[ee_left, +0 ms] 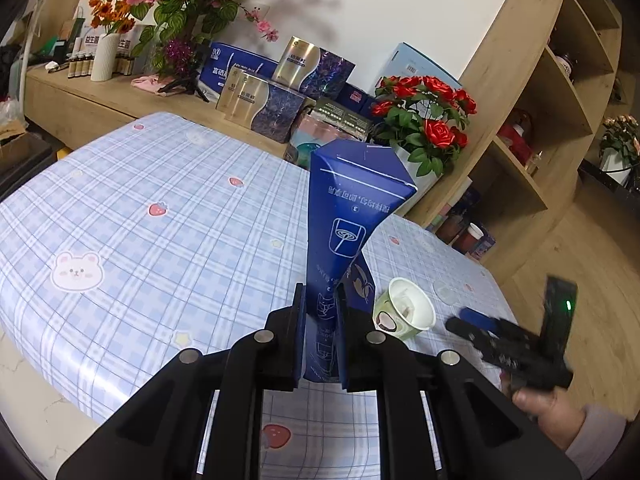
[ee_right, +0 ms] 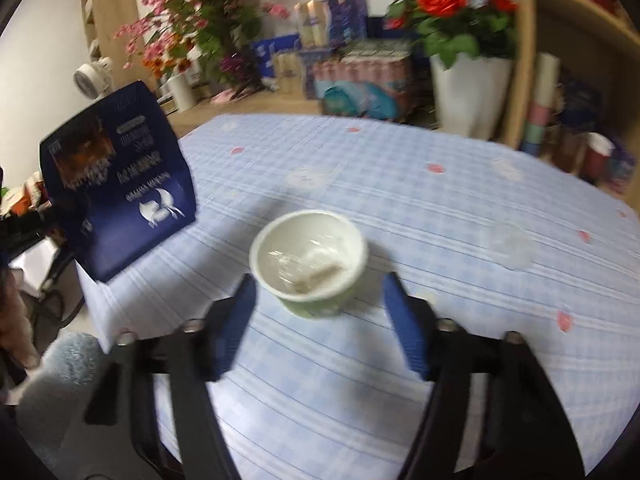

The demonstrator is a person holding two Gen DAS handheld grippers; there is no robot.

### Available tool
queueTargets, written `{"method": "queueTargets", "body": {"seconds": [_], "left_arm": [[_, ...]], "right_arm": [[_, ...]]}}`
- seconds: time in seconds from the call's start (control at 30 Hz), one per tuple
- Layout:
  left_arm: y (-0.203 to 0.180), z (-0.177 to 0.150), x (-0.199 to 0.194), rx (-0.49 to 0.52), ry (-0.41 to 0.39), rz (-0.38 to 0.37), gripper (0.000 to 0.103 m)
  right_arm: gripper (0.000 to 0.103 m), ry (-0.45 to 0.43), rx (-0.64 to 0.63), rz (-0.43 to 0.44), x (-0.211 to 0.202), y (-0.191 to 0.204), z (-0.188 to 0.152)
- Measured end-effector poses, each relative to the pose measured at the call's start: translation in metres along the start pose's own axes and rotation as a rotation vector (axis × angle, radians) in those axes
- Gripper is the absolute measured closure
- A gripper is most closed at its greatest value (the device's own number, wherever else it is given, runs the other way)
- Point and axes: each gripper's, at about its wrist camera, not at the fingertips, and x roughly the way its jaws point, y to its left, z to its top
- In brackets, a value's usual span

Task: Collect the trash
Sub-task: 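Grasp the clear wrapper inside the white cup with the right tool while the left tool holds the blue pouch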

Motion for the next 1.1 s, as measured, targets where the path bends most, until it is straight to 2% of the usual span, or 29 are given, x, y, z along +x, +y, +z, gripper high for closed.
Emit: {"method": "queueTargets", "body": {"seconds": [0.03, 0.07, 0.23, 0.4, 0.5, 0.6, 0.63, 0.7, 1.1], "left_arm": [[0.000, -0.001, 0.002, -0.001, 0.003, -0.004, 0.090], [0.000, -0.003, 0.003, -0.002, 0.006, -0.009, 0.090], [0.002, -0.007, 0.008, 0.004, 0.010, -0.020, 0.090], [0.006, -0.011, 0.010, -0.009, 0.021, -0.026, 0.090], [0.006, -0.013, 0.010, -0.009, 0.022, -0.028, 0.090], [0.005, -0.013, 0.009, -0.008, 0.019, -0.030, 0.090], [0.005, -0.014, 0.008, -0.010, 0.018, -0.032, 0.090], [0.006, -0.014, 0.008, -0.012, 0.017, -0.033, 0.090], [-0.004, -0.010, -0.002, 0.006, 0.006, -0.047, 0.090]], "right_arm": [[0.059, 0.027, -0.004, 0.000, 0.006, 0.002, 0.004], [0.060, 0.067, 0.002, 0.001, 0.017, 0.001, 0.011], [0.060, 0.152, 0.097, 0.003, 0.045, -0.008, 0.024], [0.058, 0.179, 0.128, -0.037, 0.059, -0.007, 0.029], [0.066, 0.249, 0.055, -0.095, 0.070, 0.006, 0.032], [0.080, 0.272, 0.039, -0.101, 0.073, 0.007, 0.032], [0.091, 0.268, 0.033, -0.105, 0.072, 0.007, 0.032], [0.096, 0.238, 0.022, -0.095, 0.067, 0.009, 0.032], [0.097, 0.030, -0.008, -0.074, 0.000, 0.022, 0.046]]}}
